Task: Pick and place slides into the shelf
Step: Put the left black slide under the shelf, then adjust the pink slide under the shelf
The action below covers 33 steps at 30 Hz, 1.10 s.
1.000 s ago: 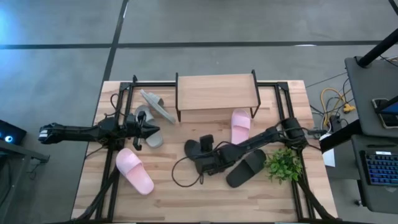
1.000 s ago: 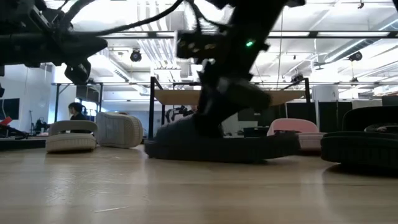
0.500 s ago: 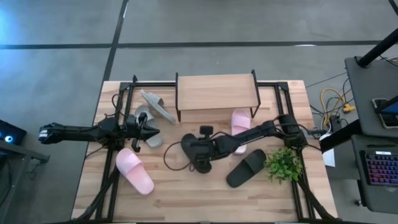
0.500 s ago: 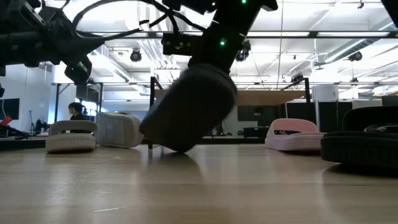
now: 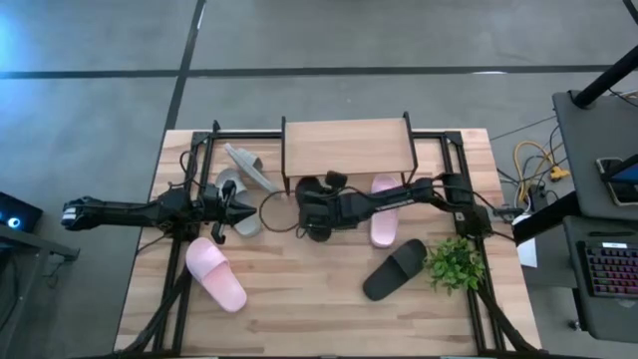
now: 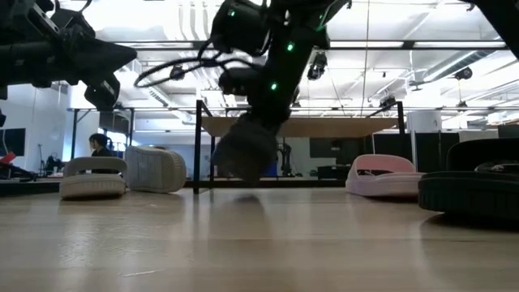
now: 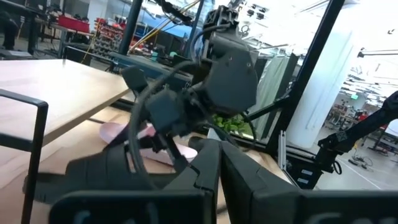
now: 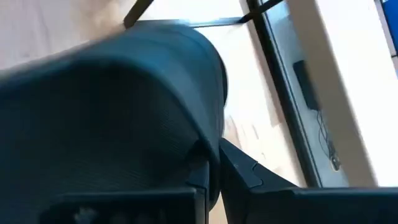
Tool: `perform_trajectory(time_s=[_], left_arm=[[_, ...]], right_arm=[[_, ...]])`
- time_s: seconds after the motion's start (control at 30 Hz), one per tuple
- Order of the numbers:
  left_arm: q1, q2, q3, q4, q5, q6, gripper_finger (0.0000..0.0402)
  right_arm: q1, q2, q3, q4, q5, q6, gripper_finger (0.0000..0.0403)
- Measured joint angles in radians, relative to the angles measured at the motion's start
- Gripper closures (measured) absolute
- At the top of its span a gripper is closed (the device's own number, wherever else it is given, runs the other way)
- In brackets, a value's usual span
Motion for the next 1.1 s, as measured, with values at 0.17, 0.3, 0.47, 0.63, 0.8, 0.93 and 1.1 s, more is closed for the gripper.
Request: perform_trajectory(time_s=[0.17, 0.3, 0.47, 0.63, 0.8, 0.93, 1.1], left_arm=[[0.0, -0.001, 0.0, 0.0, -0.012, 0.0, 0.0402], [0.0, 0.004, 0.0, 0.0, -0.017, 0.0, 0.0402], [0.0, 0.006, 0.0, 0.001, -0.017, 0.0, 0.0402], [0.0, 0.004, 0.0, 0.001, -0.017, 0.0, 0.0402], [0.0, 0.004, 0.0, 0.001, -0.017, 0.0, 0.0402], [0.0, 0.004, 0.0, 0.001, -0.017, 0.0, 0.0402], [0.0, 0.004, 0.0, 0.001, -0.017, 0.0, 0.0402]], right_arm=[[-0.043, 0.031, 0.013, 0.092, -0.02, -0.048, 0.0388], [-0.058, 0.063, 0.036, 0.067, -0.058, -0.039, 0.0362], [-0.06, 0.078, 0.063, 0.061, -0.112, 0.013, 0.0296], [-0.06, 0.077, 0.106, 0.023, -0.132, 0.018, 0.0235], [-0.059, 0.064, 0.182, -0.126, -0.13, 0.018, 0.0208], [-0.054, 0.064, 0.216, -0.245, -0.156, 0.019, 0.0208], [-0.047, 0.058, 0.271, -0.409, -0.384, 0.028, 0.0209]])
